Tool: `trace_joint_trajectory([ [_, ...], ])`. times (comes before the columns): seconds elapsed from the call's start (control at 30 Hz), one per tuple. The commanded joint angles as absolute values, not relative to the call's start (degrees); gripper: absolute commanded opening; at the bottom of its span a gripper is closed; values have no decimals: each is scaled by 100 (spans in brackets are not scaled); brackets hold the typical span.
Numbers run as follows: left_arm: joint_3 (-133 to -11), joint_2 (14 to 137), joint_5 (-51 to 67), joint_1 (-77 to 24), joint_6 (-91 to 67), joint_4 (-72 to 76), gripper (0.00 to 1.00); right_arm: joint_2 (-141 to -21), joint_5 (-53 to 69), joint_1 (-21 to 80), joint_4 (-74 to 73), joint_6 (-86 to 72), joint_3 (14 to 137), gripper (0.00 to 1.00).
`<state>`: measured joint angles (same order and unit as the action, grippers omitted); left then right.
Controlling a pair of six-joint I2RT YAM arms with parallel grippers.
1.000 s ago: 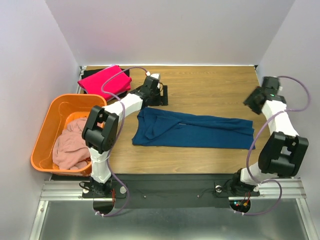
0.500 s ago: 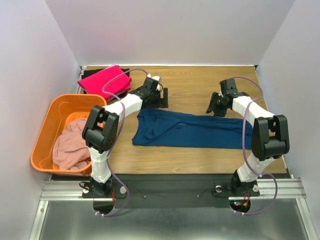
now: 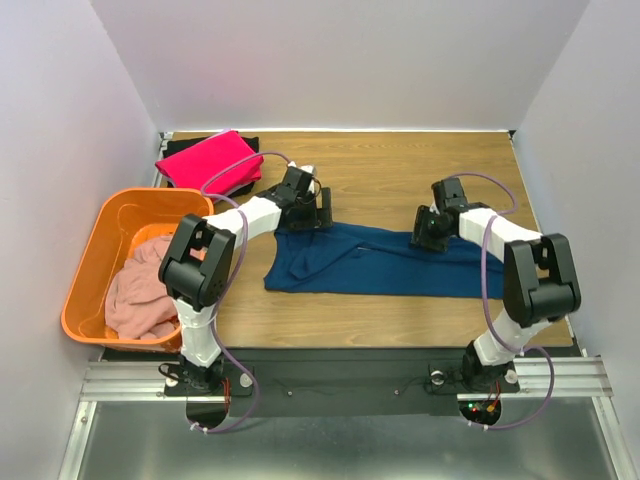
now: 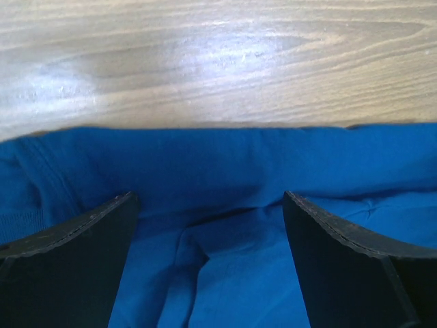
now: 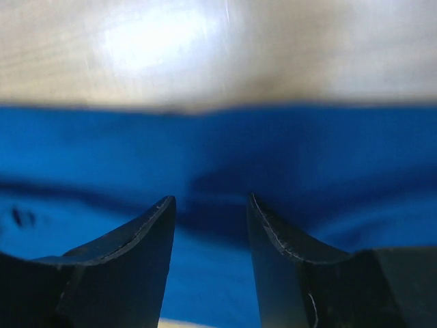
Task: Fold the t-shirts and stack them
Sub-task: Fold the tshirt
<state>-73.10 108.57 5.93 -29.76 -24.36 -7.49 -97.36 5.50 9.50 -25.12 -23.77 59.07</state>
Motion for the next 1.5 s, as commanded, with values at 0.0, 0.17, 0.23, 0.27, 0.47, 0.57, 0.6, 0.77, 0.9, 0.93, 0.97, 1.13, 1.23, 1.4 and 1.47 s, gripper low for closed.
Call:
trace_joint_trajectory([
  [0.0,-7111,10319,642,-2953,-2636,-536,98,-9037,799,1002,-2540,-2373,5494,52],
  [0.17,-6794,10108,615,-2962,-2795,-387,98,-8614,923,1011,-2716,-2399,5098,52],
  [0.23,-6724,10064,633,-2971,-2848,-343,98,-8491,888,1011,-2760,-2373,5054,52],
  [0.27,-6715,10046,642,-2971,-2856,-334,99,-8490,896,1011,-2786,-2347,5062,52],
  [0.47,-6697,10054,677,-3093,-2935,-203,98,-8517,1028,1011,-2918,-2346,5124,52],
  [0.57,-6723,10142,651,-3138,-2953,-158,95,-8473,1019,1011,-2900,-2425,5194,52],
  [0.6,-6750,10169,650,-3146,-2944,-176,93,-8455,1020,1011,-2900,-2434,5212,52],
  [0.77,-6768,10160,492,-3243,-2848,-237,81,-8376,967,1011,-2909,-2461,5256,52],
  [0.9,-6715,10204,536,-3304,-2900,-281,63,-8341,967,1011,-2909,-2470,5203,52],
  [0.93,-6706,10204,510,-3322,-2900,-299,62,-8323,967,1011,-2909,-2478,5194,52],
  [0.97,-6706,10213,492,-3331,-2918,-308,58,-8306,967,1002,-2909,-2487,5186,52],
  [1.13,-6732,10204,510,-3392,-2918,-413,27,-8227,932,1002,-2918,-2496,5150,52],
  [1.23,-6689,10178,554,-3436,-2953,-422,9,-8192,923,1011,-2927,-2505,5124,52],
  [1.4,-6601,9958,580,-3638,-3111,-422,0,-8069,888,1002,-2936,-2549,5080,52],
  [1.47,-6504,9818,545,-3700,-3190,-431,0,-7990,879,1011,-2944,-2549,5036,52],
])
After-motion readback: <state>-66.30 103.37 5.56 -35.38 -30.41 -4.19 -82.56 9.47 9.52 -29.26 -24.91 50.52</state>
